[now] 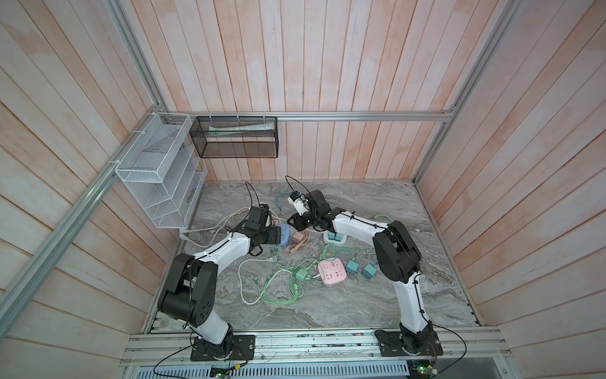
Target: Pull the plug off the socket
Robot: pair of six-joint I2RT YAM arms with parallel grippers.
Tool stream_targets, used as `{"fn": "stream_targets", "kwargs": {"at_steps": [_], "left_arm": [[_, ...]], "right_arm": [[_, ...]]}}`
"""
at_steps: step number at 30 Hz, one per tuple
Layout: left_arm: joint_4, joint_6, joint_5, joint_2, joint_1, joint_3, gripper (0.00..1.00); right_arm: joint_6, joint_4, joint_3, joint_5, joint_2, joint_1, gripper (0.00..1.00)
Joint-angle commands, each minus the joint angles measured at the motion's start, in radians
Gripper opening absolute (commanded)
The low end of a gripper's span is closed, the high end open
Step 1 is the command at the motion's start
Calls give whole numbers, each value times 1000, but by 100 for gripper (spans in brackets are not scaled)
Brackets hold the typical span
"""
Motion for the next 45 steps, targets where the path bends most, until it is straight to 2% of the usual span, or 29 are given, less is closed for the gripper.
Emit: {"fn": "stream_targets", "kwargs": {"at_steps": [1, 4, 14, 20, 23, 25, 27, 39, 45], "left_arm": [[10, 22, 9, 40, -3, 28, 88], [12, 34, 5, 61, -3, 44, 83], [17, 50, 4, 109, -5, 80, 81], [19, 53, -1, 127, -4, 87, 76], [21, 55, 1, 135, -4, 94, 72], [18, 56, 1, 141, -3, 100, 72], [21, 56, -1, 147, -3, 103, 72], [23, 69, -43, 143, -4, 96, 74], [78, 70, -22, 136, -3, 76, 75]], "right_arm": [[25, -74, 71, -45, 57, 7, 29], [29, -120, 122, -66, 98, 7, 26], [48, -145, 160, -139, 151, 7, 25], [31, -157, 148, -127, 160, 8, 41], [30, -167, 148, -121, 163, 8, 45], [31, -173, 149, -112, 165, 8, 53], [33, -177, 151, -103, 169, 7, 56], [51, -202, 183, -99, 209, -3, 58], [50, -213, 182, -101, 217, -7, 49]]}}
